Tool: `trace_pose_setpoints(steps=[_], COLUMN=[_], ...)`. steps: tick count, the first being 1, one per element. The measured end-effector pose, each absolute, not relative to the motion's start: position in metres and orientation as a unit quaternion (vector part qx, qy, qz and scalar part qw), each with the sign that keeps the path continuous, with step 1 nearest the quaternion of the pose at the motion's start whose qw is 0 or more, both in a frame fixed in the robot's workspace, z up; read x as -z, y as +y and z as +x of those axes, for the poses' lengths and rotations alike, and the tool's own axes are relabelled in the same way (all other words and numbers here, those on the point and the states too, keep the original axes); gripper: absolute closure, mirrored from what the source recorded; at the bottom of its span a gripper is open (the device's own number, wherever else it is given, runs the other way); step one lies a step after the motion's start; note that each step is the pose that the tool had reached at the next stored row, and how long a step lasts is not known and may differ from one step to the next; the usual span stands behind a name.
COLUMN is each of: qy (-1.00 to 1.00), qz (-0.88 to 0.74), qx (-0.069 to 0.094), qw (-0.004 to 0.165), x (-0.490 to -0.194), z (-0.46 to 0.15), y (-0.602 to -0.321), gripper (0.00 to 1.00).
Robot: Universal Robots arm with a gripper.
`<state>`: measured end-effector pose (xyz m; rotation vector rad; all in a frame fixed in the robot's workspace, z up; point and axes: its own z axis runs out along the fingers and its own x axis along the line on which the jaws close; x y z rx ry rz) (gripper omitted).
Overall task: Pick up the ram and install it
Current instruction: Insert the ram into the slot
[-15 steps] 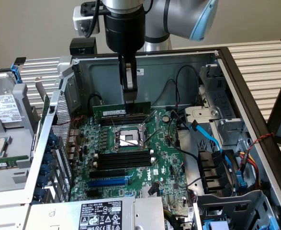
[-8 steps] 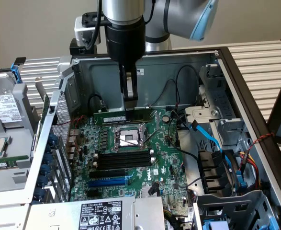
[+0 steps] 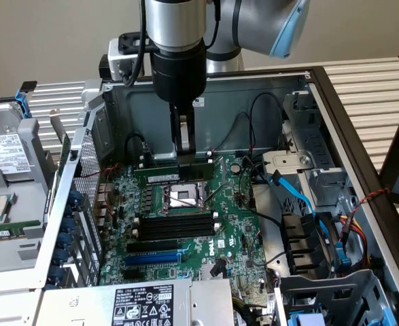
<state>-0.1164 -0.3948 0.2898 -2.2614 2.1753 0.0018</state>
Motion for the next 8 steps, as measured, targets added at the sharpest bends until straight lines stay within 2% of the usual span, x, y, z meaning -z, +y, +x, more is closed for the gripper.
trace_pose_setpoints(steps=[8], qy=[0.693], qz=[-0.721], qx=[0.005], qw=[-0.004], x=[-0.2798], z=[-0.1166], y=[-0.3963], gripper=[0.86])
